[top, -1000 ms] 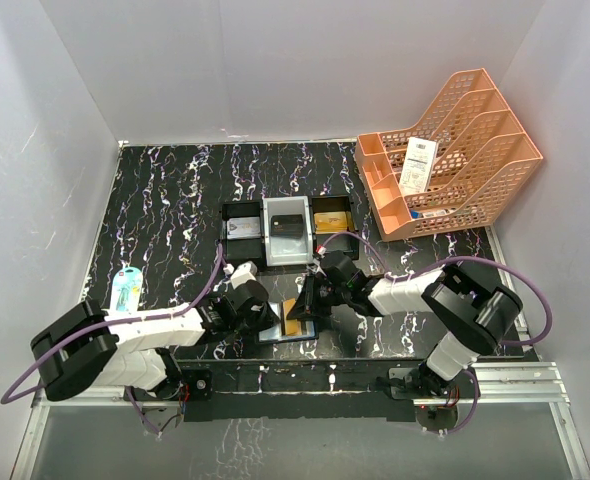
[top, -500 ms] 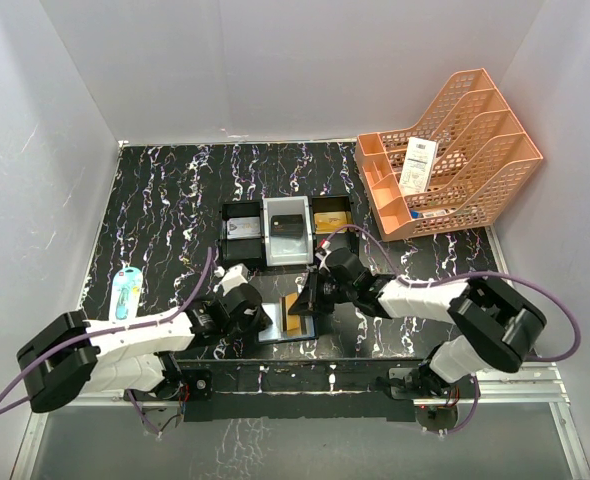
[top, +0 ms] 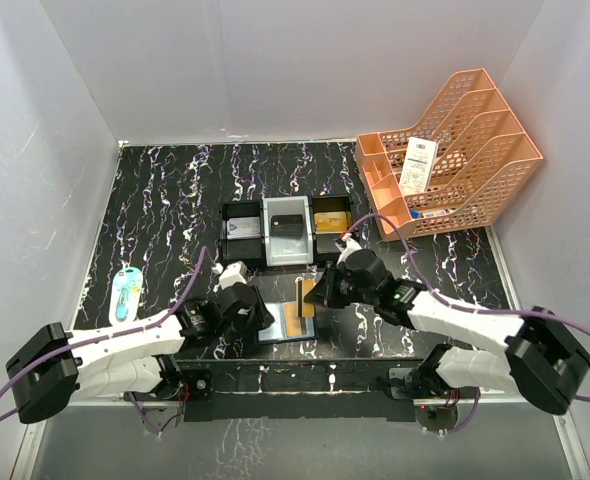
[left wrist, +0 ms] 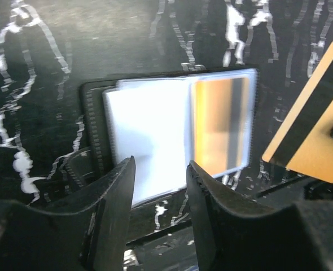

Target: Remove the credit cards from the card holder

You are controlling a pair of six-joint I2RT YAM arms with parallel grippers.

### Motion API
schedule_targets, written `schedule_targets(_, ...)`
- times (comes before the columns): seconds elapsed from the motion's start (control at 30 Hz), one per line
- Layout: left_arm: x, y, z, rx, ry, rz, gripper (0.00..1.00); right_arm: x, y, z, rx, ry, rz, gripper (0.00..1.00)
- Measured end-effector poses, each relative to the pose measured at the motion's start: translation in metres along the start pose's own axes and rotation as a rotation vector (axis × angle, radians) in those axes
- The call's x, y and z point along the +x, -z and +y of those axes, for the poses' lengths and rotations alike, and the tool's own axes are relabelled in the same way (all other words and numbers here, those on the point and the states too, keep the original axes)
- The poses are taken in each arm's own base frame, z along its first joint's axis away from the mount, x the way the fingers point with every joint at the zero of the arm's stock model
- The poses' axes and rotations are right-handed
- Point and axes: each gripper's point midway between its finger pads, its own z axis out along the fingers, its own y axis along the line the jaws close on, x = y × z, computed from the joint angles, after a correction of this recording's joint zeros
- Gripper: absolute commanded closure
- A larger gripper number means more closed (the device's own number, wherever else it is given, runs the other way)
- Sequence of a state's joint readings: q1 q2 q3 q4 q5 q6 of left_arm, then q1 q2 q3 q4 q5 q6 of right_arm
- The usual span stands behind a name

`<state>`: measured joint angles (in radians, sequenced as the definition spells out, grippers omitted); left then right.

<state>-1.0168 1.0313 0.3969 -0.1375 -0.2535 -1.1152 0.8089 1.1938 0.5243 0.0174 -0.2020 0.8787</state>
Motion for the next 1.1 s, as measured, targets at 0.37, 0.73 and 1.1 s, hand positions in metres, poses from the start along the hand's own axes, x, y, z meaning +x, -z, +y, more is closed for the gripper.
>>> schedule_targets(0.37,-0.008,-0.009,-0.066,0.182,-0.072,0.032,0.56,-0.035,0.054,0.009,-0.116,0.243,-0.329,1.0)
schedule_targets(0.73,0.005,-0.029,-0.033,0.041,-0.026,0.054,0.59,-0.053,0.079,-0.008,-0.054,0.468,-0.509,1.0)
schedule_targets(1.1,-0.002,-0.007,-0.018,0.026,-0.003,0.014,0.46,-0.084,0.078,-0.022,0.135,0.605,-0.545,1.0)
